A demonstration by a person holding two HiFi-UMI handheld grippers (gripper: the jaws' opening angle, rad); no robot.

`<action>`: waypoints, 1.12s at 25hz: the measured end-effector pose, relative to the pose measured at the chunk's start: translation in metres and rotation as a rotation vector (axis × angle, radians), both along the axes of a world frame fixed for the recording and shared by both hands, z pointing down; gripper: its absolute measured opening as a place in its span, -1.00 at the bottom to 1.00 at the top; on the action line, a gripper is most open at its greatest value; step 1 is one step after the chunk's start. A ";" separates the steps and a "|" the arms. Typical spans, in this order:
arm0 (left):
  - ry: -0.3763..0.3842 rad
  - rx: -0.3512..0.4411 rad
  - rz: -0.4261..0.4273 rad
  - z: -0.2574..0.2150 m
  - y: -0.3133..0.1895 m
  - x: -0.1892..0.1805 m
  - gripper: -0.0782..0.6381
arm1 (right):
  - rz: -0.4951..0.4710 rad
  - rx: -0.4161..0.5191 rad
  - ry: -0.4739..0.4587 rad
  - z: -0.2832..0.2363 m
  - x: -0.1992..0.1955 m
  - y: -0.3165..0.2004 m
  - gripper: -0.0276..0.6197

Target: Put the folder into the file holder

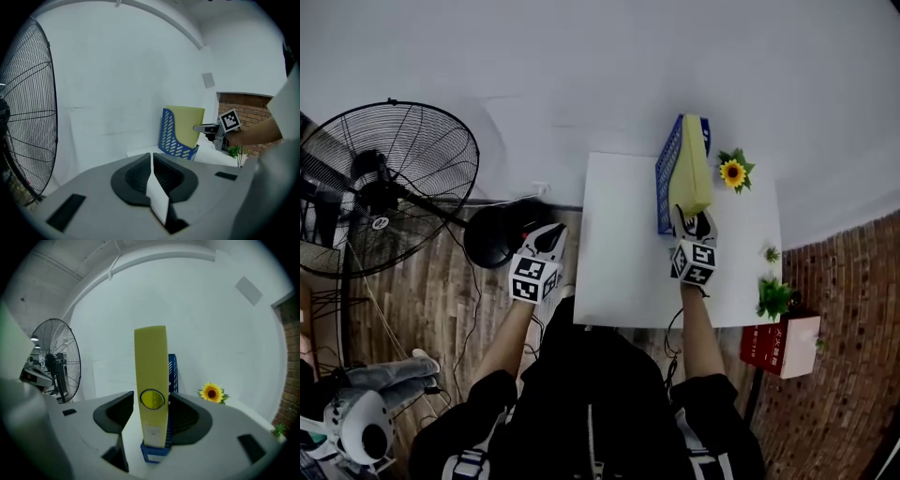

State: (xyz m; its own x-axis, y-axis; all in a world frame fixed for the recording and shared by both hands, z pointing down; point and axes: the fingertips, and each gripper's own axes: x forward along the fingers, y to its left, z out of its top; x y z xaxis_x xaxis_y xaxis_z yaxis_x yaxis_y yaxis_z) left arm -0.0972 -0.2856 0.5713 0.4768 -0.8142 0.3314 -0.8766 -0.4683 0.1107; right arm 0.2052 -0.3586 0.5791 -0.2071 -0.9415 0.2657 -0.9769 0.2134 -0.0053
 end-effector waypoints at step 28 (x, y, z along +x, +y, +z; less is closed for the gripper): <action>0.036 0.175 0.014 -0.062 0.016 0.036 -0.68 | -0.044 0.069 -0.041 -0.073 0.016 0.115 -0.89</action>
